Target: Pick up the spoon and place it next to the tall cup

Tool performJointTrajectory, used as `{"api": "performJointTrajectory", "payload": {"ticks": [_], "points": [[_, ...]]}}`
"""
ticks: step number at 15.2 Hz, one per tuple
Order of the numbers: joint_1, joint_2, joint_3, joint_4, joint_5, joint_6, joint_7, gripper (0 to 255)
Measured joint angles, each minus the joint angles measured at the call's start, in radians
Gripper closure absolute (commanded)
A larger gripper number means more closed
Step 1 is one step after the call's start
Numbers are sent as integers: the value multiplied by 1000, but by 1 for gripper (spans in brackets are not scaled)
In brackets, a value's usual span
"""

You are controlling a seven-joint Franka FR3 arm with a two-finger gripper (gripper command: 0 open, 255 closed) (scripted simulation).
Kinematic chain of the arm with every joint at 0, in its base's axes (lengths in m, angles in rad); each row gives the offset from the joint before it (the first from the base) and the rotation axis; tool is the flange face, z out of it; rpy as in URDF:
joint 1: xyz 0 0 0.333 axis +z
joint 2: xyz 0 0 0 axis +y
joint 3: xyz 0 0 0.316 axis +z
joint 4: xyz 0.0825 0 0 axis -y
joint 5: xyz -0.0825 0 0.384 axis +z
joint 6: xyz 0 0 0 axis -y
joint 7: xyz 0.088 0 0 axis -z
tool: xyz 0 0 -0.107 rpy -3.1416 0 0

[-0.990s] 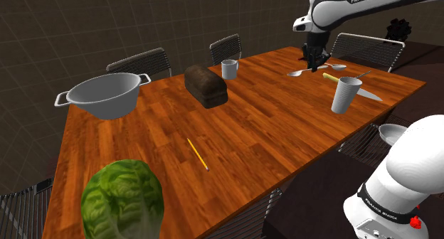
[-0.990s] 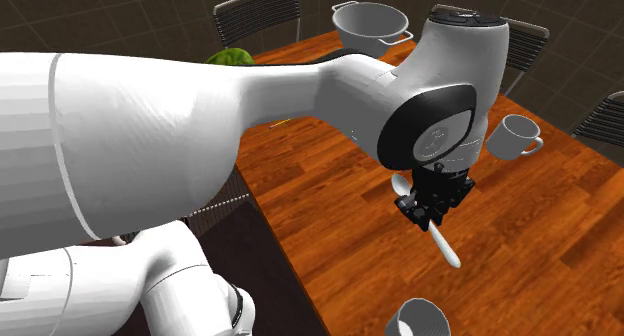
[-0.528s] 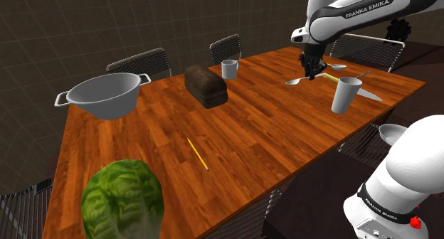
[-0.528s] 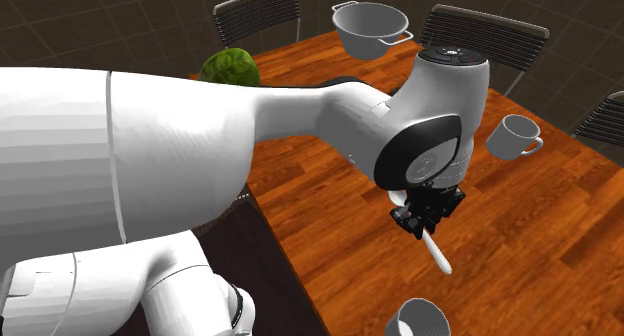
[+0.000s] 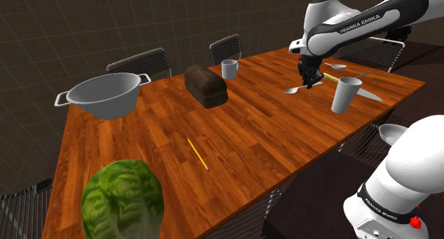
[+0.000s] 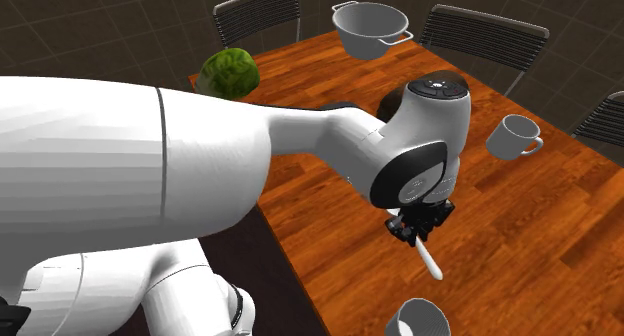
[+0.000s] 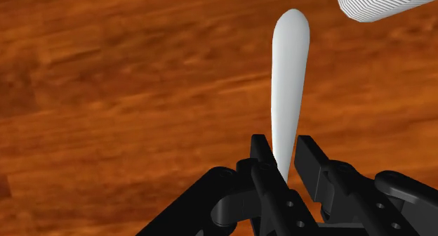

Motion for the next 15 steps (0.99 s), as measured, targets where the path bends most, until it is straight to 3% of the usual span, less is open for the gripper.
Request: {"api": "performJointTrajectory", "payload": {"ticks": [15], "points": [[-16, 112, -21, -114, -48, 222, 58, 255]]}}
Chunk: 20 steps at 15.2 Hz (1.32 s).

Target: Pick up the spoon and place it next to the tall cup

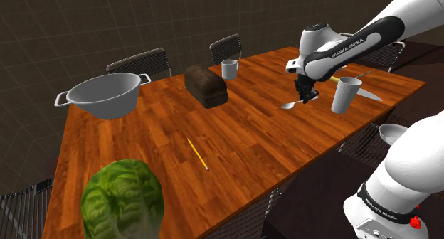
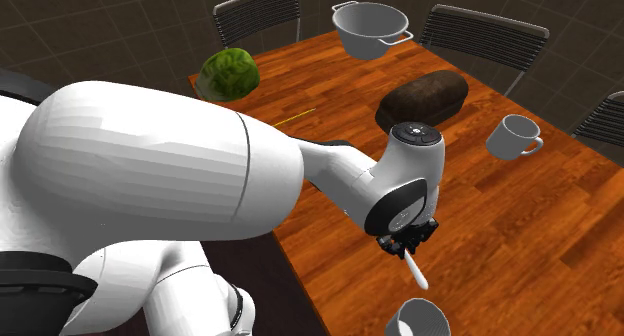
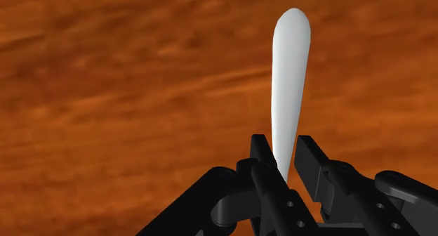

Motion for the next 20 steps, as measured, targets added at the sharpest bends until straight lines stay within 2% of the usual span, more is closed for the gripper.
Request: {"api": "performJointTrajectory", "payload": {"ticks": [4, 9, 10, 16, 20], "points": [[-4, 32, -4, -17, -11, 48, 14, 255], [-4, 40, -4, -17, -12, 56, 16, 255], [-4, 40, -4, -17, -12, 56, 16, 0], [-4, 40, -4, -17, -12, 56, 17, 0], [13, -45, 20, 12, 14, -59, 7, 0]]}}
